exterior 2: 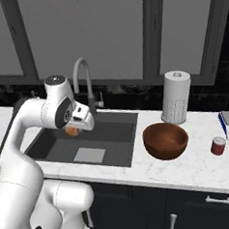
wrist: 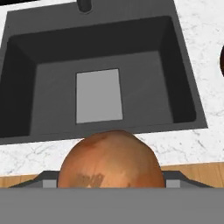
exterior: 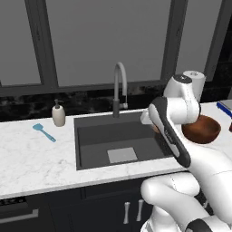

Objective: Pick the onion from the sink and place it in the bowl. Then pick the bowl and place it in the microwave. Then close the microwave door and press the start button.

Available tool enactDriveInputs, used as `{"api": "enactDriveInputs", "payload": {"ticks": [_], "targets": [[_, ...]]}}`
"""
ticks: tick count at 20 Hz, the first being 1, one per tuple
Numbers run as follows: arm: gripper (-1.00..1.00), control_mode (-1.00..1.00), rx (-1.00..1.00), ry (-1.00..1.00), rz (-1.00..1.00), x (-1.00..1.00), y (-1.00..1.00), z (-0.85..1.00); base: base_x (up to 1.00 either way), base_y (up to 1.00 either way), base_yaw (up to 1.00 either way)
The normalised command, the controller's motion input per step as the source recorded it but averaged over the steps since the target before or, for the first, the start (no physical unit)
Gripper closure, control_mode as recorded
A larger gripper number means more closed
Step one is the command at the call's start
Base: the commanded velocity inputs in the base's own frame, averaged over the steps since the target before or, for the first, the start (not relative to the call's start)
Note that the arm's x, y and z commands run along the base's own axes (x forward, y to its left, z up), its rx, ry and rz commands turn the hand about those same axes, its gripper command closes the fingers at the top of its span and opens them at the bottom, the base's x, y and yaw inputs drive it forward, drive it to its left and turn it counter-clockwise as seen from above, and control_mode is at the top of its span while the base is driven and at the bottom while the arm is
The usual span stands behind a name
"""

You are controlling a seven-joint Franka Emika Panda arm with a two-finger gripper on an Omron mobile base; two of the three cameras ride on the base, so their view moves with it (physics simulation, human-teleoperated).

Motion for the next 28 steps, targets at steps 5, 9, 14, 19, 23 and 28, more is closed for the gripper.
{"api": "enactDriveInputs", "payload": {"ticks": [5, 9, 14, 19, 23, 28], "targets": [[1.0, -1.0, 0.0, 0.01, -0.19, 0.0, -1.0, 0.4, 0.0, 0.0, 0.0], [1.0, -1.0, 0.0, 0.0, -0.18, 0.0, -1.0, 0.01, 0.0, 0.0, 0.0], [1.0, -1.0, 0.0, 0.0, -0.15, 0.04, -1.0, -0.03, 0.0, 0.0, 0.0], [1.0, -1.0, 0.06, 0.13, -0.05, 0.56, -0.98, -0.19, 0.0, 0.0, 0.0], [1.0, -1.0, 0.07, 0.24, 0.0, 0.82, -0.86, -0.31, 0.0, 0.0, 0.0], [1.0, -1.0, 0.06, 0.26, 0.0, 0.79, -0.77, -0.3, 0.0, 0.0, 0.0]]}}
